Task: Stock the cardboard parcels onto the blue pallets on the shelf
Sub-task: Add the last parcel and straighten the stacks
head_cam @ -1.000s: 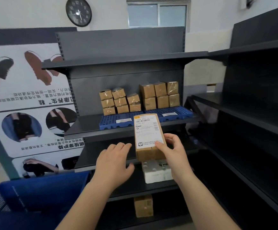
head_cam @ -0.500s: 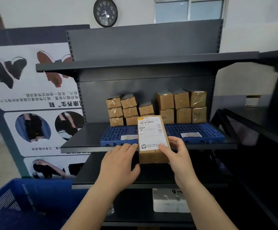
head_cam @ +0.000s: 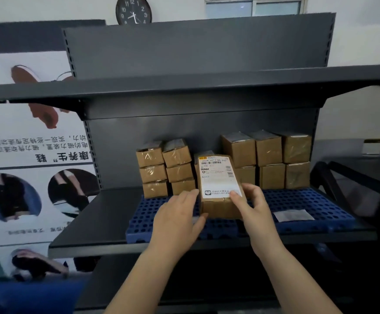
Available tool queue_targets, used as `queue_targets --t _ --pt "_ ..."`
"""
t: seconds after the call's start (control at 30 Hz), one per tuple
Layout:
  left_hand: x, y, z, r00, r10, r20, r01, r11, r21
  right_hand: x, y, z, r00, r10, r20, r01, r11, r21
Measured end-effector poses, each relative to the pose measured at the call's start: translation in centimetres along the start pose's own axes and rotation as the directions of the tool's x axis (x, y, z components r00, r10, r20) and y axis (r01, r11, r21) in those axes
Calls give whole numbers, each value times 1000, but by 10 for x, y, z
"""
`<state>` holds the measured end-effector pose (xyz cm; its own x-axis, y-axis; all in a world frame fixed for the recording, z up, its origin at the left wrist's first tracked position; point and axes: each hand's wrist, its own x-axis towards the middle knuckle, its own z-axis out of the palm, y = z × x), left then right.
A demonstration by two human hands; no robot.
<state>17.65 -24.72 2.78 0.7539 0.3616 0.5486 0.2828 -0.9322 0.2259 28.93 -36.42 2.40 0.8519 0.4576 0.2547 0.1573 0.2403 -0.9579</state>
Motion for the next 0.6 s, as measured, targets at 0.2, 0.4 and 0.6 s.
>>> queue_targets --t 0.2,0.4,0.6 --pt "61 -38 17 1000 12 -25 -15 995 -97 57 6 32 997 -79 -14 79 997 -22" --pt "102 -61 27 996 32 -78 -44 987 -156 96 10 53 995 -103 -11 103 995 -2" --pt "141 -74 39 994 25 -108 -43 985 -165 135 12 63 993 -117 -13 117 992 -53"
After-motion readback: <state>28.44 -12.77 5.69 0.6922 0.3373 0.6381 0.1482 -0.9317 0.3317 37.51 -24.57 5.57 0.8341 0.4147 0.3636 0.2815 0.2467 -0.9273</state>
